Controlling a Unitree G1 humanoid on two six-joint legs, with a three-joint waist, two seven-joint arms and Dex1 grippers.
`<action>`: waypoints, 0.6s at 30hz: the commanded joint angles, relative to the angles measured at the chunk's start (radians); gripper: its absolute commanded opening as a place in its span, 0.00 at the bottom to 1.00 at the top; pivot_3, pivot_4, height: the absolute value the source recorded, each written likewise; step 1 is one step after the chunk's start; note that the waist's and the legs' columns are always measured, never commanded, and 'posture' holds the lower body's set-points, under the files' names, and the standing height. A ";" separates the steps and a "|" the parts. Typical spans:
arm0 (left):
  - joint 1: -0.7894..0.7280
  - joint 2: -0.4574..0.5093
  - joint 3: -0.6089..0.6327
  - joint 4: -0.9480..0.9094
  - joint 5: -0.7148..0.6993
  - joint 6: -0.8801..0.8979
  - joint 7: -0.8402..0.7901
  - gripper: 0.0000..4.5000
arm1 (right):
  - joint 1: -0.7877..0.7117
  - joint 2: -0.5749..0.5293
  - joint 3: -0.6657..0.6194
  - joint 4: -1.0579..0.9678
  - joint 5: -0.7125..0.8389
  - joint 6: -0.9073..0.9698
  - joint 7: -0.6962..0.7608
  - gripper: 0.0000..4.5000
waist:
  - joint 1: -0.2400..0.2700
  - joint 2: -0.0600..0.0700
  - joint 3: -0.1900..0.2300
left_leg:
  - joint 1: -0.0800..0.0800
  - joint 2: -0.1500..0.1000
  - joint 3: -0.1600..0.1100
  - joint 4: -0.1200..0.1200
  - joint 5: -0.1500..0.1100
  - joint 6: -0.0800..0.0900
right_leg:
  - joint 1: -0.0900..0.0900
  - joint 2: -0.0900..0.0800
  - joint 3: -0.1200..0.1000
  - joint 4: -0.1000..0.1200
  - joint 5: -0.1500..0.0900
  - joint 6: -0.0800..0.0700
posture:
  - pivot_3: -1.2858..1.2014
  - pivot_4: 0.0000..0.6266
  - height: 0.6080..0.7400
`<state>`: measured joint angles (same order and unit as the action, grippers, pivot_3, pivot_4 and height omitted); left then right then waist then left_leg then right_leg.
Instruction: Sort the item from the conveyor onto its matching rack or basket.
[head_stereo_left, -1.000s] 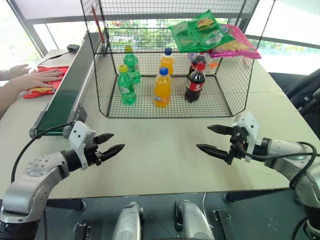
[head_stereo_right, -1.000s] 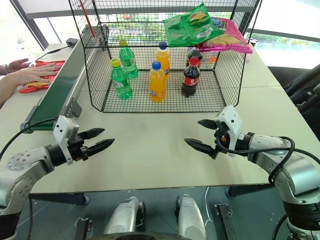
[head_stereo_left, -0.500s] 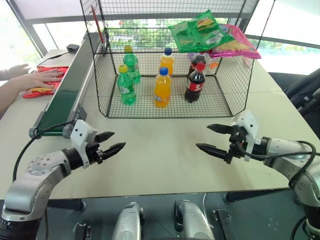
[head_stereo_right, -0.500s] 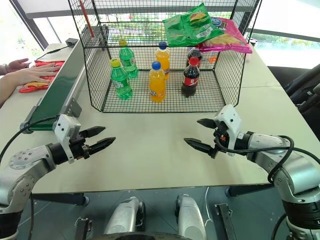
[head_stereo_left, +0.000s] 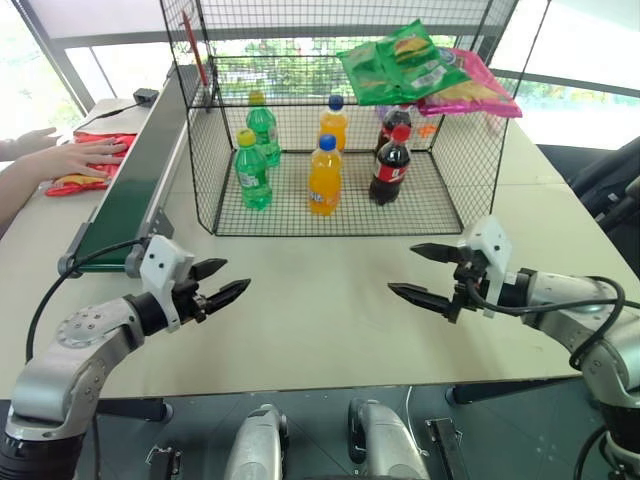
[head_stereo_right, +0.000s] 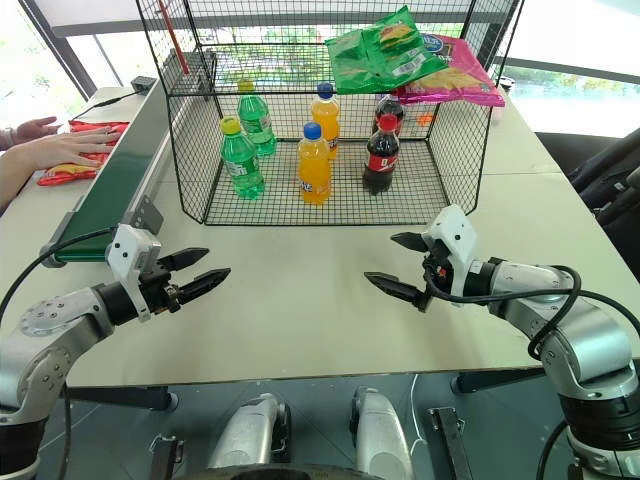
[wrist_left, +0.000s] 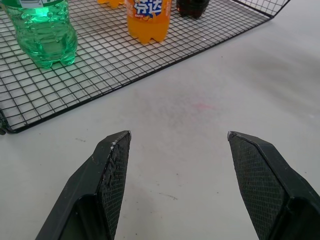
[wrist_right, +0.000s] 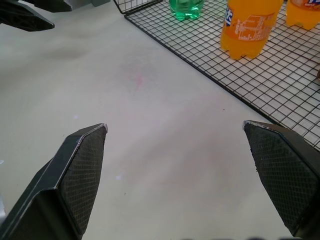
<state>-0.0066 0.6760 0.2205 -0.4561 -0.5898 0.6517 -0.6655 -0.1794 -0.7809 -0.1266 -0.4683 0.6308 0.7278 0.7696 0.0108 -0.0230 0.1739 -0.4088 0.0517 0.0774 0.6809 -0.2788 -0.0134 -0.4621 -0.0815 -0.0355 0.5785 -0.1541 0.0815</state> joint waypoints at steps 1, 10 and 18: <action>-0.013 0.004 0.009 -0.052 -0.010 0.010 0.018 0.71 | -0.020 0.011 -0.013 -0.010 0.004 -0.018 -0.004 1.00 | 0.000 0.000 0.000 | 0.000 0.000 0.000 0.000 0.000 0.000 | 0.000 0.000 0.000 0.000 0.000 0.000 | 0.52 0.24 1.00; -0.030 0.009 0.016 -0.082 -0.020 0.051 0.055 0.71 | -0.049 0.021 0.005 0.014 -0.014 -0.026 0.006 1.00 | 0.000 0.000 0.000 | 0.000 0.000 0.000 0.000 0.000 0.000 | 0.000 0.000 0.000 0.000 0.000 0.000 | 0.52 0.24 1.00; -0.072 -0.011 -0.037 -0.078 0.012 0.045 0.086 0.71 | -0.062 0.030 -0.015 0.010 0.002 -0.020 0.000 1.00 | 0.000 0.000 0.000 | 0.000 0.000 0.000 0.000 0.000 0.000 | 0.000 0.000 0.000 0.000 0.000 0.000 | 0.52 0.24 1.00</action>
<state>-0.0647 0.6642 0.1782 -0.5050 -0.5797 0.7087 -0.5841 -0.2271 -0.7557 -0.1150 -0.4430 0.6144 0.7154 0.7714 0.0109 -0.0230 0.1739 -0.4088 0.0516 0.0774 0.6809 -0.2787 -0.0133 -0.4619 -0.0814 -0.0356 0.5786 -0.1540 0.0814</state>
